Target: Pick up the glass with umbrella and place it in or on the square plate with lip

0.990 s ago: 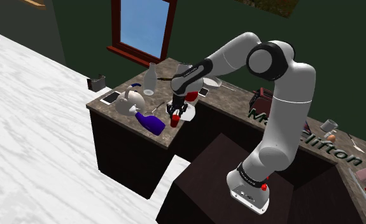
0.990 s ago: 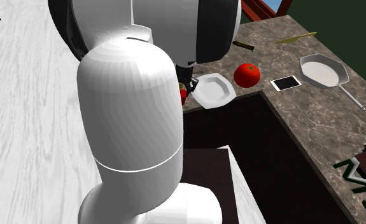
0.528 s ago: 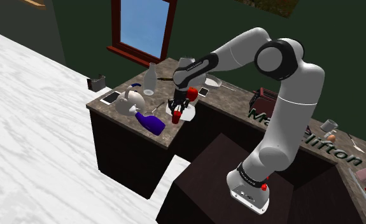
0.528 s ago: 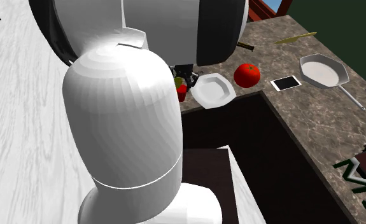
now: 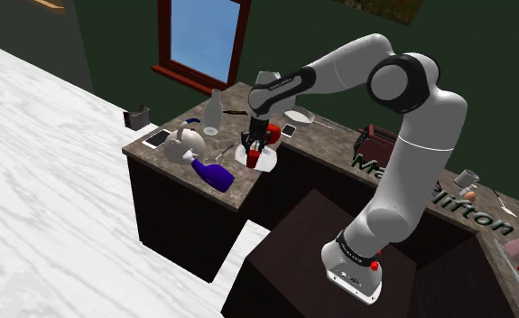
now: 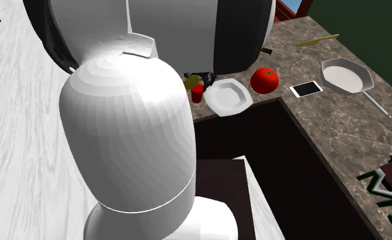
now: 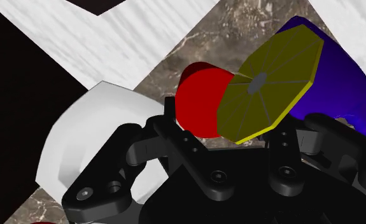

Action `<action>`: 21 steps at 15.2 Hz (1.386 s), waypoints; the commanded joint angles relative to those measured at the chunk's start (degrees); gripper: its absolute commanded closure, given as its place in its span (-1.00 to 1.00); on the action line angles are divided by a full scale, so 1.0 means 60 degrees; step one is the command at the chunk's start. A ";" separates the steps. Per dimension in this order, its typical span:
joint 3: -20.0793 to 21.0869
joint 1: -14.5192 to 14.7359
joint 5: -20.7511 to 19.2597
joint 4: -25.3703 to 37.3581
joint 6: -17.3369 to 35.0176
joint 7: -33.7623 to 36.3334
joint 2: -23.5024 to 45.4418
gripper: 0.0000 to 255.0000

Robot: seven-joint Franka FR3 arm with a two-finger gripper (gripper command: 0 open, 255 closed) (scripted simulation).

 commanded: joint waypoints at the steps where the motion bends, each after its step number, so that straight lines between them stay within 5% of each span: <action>1: -0.0115 -0.0214 -0.0007 0.0508 -0.0228 -0.0296 0.0307 1.00; 13: -0.0580 -0.1762 0.0118 0.5019 -0.2047 -0.2024 0.3121 1.00; 21: -0.0513 -0.1801 0.0216 0.4887 -0.1339 -0.2089 0.3702 1.00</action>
